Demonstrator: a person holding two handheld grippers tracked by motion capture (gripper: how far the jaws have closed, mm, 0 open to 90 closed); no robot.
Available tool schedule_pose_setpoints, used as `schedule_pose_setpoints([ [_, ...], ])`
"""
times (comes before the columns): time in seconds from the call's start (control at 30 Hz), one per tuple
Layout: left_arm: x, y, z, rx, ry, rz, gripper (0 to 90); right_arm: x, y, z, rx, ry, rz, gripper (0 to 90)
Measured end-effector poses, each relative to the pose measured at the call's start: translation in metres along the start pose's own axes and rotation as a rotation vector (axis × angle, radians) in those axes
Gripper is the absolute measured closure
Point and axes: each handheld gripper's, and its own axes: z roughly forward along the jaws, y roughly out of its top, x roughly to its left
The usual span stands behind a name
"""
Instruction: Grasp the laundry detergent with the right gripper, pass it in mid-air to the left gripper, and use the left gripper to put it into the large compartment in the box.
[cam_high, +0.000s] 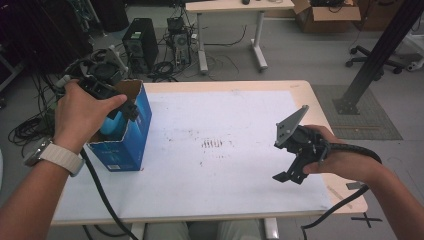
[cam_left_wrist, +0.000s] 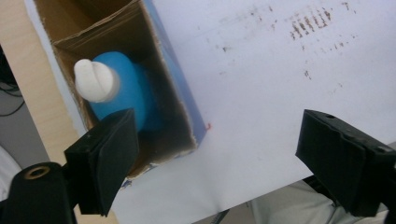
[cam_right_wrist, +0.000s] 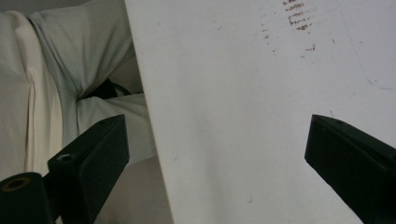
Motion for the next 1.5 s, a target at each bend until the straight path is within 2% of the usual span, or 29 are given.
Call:
schedule_pose_setpoints([
  [0.33, -0.016, 0.003, -0.003, -0.001, -0.031, 0.061, 6.5, 0.000, -0.002, -0.001, 0.002, 0.000, 0.007, 6.5],
  [0.83, -0.045, 0.013, -0.010, 0.001, -0.079, 0.221, 5.3, -0.004, -0.002, -0.005, -0.002, 0.006, 0.016, 7.2],
  [1.07, -0.058, 0.021, -0.005, 0.030, -0.104, 0.289, 5.3, -0.005, -0.003, -0.006, 0.007, 0.013, 0.026, 7.2],
  [1.5, -0.071, 0.038, 0.002, 0.048, -0.142, 0.410, 5.1, -0.010, -0.003, -0.012, 0.025, 0.019, 0.040, 7.2],
])
